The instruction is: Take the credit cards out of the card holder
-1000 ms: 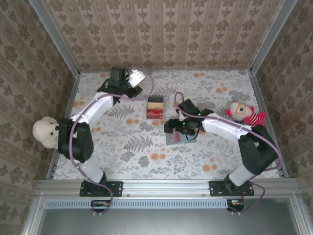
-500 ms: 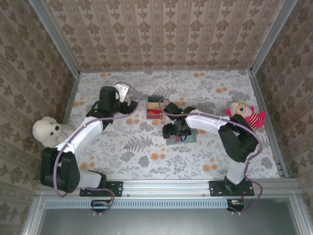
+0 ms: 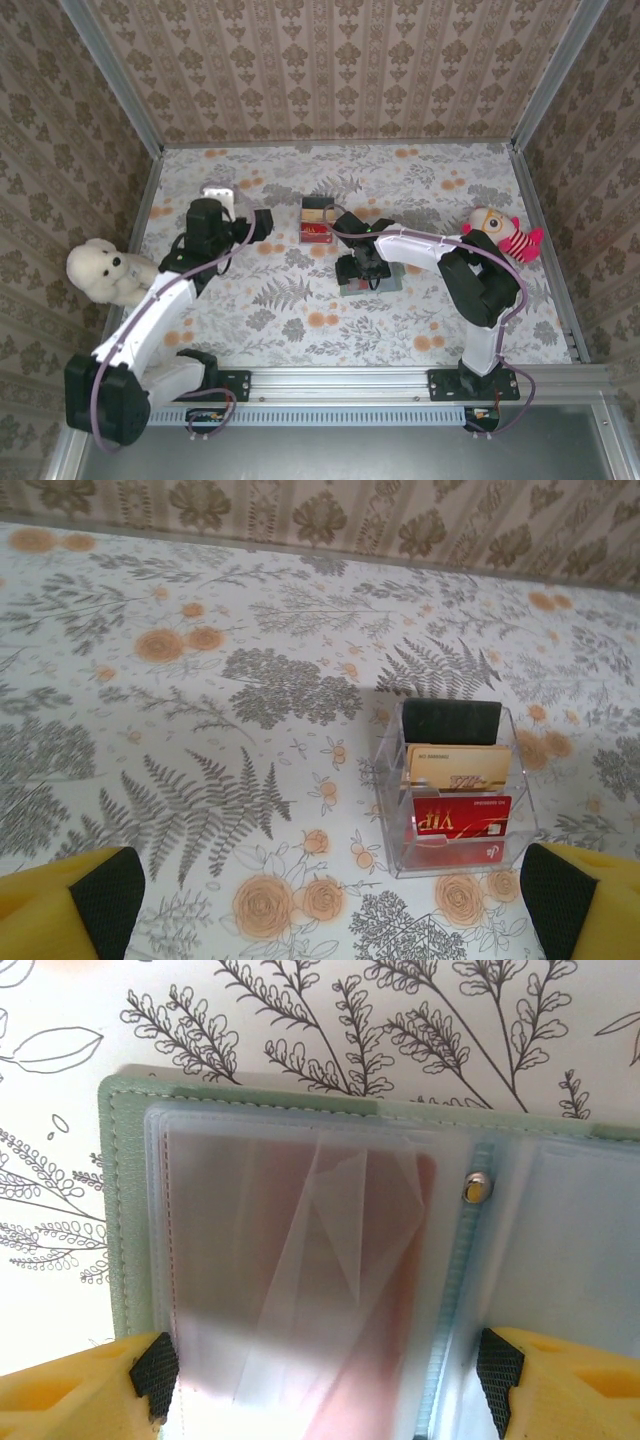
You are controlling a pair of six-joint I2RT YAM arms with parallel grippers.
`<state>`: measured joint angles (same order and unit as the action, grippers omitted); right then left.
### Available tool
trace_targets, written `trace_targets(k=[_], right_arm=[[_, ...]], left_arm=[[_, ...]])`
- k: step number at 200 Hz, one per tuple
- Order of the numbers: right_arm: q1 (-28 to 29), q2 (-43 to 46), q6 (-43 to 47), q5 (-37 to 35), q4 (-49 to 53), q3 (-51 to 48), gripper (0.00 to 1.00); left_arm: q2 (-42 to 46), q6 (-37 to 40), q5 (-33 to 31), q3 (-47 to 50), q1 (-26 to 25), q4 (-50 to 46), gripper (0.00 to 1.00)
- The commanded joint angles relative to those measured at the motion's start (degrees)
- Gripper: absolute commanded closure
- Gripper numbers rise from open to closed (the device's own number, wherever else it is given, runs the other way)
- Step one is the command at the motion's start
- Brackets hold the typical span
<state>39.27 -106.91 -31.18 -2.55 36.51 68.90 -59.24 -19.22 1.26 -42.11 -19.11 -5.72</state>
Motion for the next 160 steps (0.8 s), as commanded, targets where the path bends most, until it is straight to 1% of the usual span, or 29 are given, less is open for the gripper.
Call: trace_targets(k=[1, 19, 34, 50, 71, 101, 125, 160], right_arm=[[0.0, -0.2, 0.7, 2.5, 0.4, -0.8, 0.20], [-0.3, 0.7, 0.7, 4.0, -0.7, -1.1, 0.21], [-0.7, 1.8, 0.6, 5.8, -2.0, -1.5, 0.21], [-0.7, 3.4, 0.6, 6.5, -2.8, -1.8, 0.17], [-0.9, 5.0, 0.5, 4.7, -1.7, -1.6, 0.14], [-0.9, 4.4, 1.1, 1.2, 0.2, -1.3, 0.14], [-0.9, 1.6, 1.7, -1.2, 2.4, 0.0, 0.15], [-0.9, 0.1, 2.1, -2.8, 2.1, 0.0, 0.16]], left_arm=[[5.3, -5.1, -6.8, 2.5, 0.5, -1.3, 0.00], [8.0, -7.0, -11.7, 2.1, 0.6, -5.9, 0.00], [8.8, -6.7, -12.5, 1.9, 0.7, -8.3, 0.00], [9.0, -7.0, -12.5, 1.7, 1.2, -10.6, 0.00], [8.5, -7.1, -9.1, 2.6, 2.6, -10.1, 0.00], [7.3, -8.2, -4.1, 3.8, 4.9, -7.6, 0.00], [6.6, -8.3, -2.1, 4.9, 5.5, -6.0, 0.00], [6.3, -7.4, 0.3, 6.3, 5.7, -3.8, 0.00]])
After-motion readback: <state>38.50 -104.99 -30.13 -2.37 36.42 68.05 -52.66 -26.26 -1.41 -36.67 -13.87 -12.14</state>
